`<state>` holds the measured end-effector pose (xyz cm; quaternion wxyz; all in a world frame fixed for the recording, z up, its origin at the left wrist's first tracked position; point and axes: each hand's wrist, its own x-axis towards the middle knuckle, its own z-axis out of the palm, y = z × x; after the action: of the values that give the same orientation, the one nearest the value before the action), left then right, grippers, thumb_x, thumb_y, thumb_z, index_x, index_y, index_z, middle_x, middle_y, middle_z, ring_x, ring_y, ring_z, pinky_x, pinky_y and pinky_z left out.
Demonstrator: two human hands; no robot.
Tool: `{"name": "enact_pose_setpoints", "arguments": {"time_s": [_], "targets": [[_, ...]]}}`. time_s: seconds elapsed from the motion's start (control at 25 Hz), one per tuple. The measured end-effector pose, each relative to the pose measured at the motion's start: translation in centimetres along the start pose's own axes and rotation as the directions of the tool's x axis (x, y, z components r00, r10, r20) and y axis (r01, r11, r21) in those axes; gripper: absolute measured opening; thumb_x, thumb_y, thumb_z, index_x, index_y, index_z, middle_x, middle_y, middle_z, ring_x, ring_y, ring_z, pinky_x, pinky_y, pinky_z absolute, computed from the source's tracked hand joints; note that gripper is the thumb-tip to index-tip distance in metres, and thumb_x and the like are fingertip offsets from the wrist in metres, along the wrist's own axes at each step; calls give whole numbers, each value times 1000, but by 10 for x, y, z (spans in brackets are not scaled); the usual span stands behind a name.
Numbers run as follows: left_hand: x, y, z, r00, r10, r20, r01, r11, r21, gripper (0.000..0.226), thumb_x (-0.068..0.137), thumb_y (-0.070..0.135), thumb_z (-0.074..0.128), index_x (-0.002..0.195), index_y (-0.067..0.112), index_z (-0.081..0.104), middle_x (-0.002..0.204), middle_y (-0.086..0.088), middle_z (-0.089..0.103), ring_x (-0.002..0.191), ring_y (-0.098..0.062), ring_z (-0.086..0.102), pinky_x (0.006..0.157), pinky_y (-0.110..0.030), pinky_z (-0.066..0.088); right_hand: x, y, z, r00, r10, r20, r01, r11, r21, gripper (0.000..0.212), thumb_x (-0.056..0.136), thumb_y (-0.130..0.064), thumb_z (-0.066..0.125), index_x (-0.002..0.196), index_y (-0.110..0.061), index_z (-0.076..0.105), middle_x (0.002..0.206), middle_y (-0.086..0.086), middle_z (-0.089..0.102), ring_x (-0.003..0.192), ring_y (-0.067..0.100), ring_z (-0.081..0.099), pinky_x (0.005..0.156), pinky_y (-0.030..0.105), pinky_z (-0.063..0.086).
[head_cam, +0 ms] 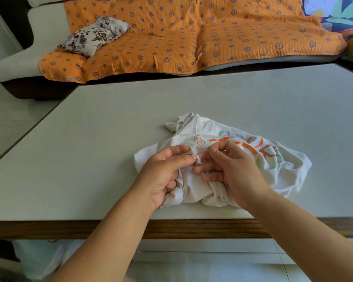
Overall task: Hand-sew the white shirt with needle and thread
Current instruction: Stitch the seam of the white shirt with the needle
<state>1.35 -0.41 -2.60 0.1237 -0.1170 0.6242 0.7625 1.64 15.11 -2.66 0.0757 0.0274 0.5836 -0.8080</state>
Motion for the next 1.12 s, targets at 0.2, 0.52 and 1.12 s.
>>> {"name": "enact_pose_setpoints", "arguments": {"time_s": [0.2, 0.52, 1.12], "targets": [[3, -2, 2, 999, 28, -46, -26, 999, 48, 20, 86, 6, 68, 98, 21, 66, 57, 12, 60, 39, -2, 23, 35, -15, 15, -3, -1, 0, 1000, -20, 10, 21, 999, -50, 10, 101, -15, 48, 92, -10, 51, 81, 7, 70, 66, 23, 70, 50, 25, 54], [10, -4, -4, 994, 65, -90, -56, 994, 97, 21, 83, 4, 68, 88, 24, 73, 61, 3, 50, 53, -9, 37, 44, -18, 32, 7, -20, -19, 999, -11, -53, 20, 985, 169, 13, 103, -13, 41, 93, -8, 48, 85, 14, 74, 66, 21, 72, 47, 23, 54], [2, -5, -1, 971, 229, 63, -230, 844, 484, 41, 91, 3, 59, 83, 39, 77, 92, 7, 70, 70, -12, 60, 64, -15, 46, 18, -56, -60, 966, 30, -259, 117, 839, 532, 15, 100, -3, 43, 87, -5, 50, 66, 12, 70, 66, 21, 74, 58, 23, 58]]}}
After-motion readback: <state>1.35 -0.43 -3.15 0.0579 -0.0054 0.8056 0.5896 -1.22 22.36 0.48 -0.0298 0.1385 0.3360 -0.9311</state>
